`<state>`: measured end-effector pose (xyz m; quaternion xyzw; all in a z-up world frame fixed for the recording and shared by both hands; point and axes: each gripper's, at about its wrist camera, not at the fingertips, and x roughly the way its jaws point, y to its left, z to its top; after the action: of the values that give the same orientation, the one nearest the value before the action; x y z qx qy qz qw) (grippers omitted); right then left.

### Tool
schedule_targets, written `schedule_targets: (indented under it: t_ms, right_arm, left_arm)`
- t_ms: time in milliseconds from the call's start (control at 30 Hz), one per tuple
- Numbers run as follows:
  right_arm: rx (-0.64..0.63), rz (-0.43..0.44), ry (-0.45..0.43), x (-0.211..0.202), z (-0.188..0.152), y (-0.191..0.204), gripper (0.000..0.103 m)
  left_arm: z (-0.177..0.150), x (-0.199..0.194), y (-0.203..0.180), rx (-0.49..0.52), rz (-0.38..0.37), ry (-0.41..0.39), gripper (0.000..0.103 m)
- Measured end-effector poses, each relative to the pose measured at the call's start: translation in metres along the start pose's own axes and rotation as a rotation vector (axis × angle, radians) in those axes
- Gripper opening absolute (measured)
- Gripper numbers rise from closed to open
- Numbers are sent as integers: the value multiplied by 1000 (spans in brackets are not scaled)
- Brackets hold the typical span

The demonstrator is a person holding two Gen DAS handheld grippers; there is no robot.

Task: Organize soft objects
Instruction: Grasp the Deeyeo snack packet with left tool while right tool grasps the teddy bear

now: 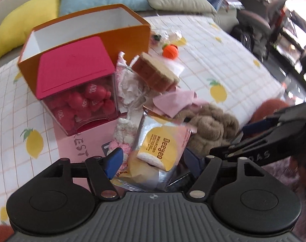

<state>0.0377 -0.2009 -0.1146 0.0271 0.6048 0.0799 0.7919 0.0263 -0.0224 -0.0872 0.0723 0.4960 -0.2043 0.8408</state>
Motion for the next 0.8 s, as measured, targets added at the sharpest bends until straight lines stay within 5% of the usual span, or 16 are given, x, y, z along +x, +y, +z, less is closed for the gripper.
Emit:
schedule_targets:
  t_ms: [233,633,700,733,800]
  right_arm:
    - [20,28,53,15,2,-4,87]
    - [71,47,79,44,12,-4,95]
    - [64,40,33,40,12,-1,89]
    - [53,59,15,37,11,0,72]
    - [27,48,-14,32,9,4,63]
  left_arm:
    - [-12,30,-11,155,34,93,87]
    - [-12,37,0,53,40,77,58]
    - [-12,35,2,21,33,65,55]
    - [-11,34,3,0,31,61,54]
    - [-11,32,8,-48,18,51,52]
